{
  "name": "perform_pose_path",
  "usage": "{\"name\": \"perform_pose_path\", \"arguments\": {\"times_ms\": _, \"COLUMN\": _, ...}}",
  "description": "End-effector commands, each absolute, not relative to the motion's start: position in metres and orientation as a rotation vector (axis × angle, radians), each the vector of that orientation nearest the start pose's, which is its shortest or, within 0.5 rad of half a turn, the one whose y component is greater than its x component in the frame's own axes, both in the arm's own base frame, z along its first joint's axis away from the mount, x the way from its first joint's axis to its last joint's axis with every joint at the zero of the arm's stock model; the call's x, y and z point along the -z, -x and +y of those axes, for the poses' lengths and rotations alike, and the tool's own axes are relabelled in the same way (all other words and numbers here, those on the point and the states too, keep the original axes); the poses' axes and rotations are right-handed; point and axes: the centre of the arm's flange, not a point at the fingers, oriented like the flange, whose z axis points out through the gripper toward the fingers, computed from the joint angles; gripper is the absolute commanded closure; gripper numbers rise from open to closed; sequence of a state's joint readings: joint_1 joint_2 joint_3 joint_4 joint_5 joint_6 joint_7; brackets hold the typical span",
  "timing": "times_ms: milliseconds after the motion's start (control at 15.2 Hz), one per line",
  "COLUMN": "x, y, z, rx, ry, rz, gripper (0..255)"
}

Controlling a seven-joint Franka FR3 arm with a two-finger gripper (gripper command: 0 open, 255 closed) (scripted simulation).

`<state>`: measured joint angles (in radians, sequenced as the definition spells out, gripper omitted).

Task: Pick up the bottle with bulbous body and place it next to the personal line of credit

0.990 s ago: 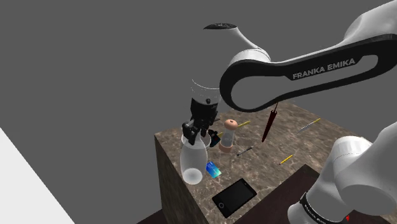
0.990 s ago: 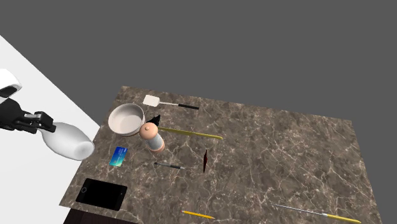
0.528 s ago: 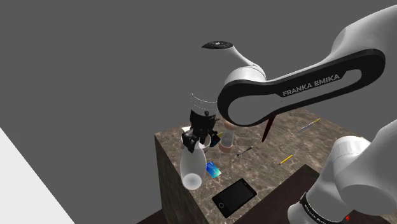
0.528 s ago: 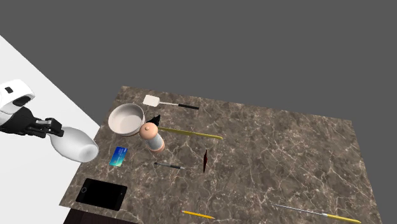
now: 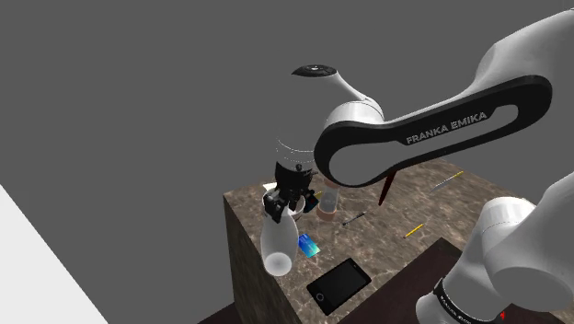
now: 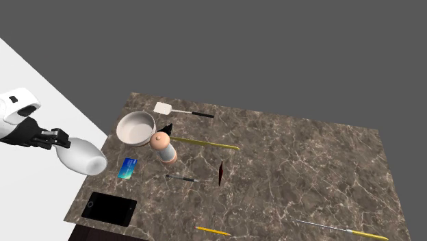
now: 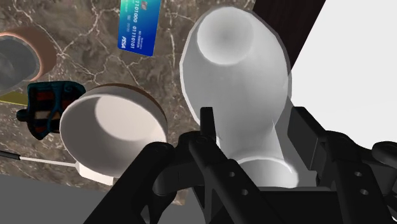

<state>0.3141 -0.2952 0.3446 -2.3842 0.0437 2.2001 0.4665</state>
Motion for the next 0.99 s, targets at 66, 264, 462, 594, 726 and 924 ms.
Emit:
{"name": "perform_pose_path", "arguments": {"times_ms": 66, "x": -0.436, "y": -0.363, "z": 0.287, "rx": 0.18, "ry": 3.128, "rz": -0.249, "gripper": 0}}
{"name": "perform_pose_path", "arguments": {"times_ms": 264, "x": -0.436, "y": -0.363, "z": 0.287, "rx": 0.18, "ry": 3.128, "rz": -0.249, "gripper": 0}}
{"name": "perform_pose_path", "arguments": {"times_ms": 462, "x": -0.462, "y": -0.36, "z": 0.287, "rx": 0.18, "ry": 3.128, "rz": -0.249, "gripper": 0}}
{"name": "perform_pose_path", "arguments": {"times_ms": 594, "x": -0.486, "y": -0.357, "z": 0.287, "rx": 0.18, "ry": 3.128, "rz": -0.249, "gripper": 0}}
{"name": "perform_pose_path", "arguments": {"times_ms": 726, "x": -0.486, "y": -0.357, "z": 0.287, "rx": 0.18, "ry": 3.128, "rz": -0.249, "gripper": 0}}
{"name": "perform_pose_path", "arguments": {"times_ms": 924, "x": -0.486, "y": -0.357, "z": 0.287, "rx": 0.18, "ry": 3.128, "rz": -0.249, "gripper": 0}}
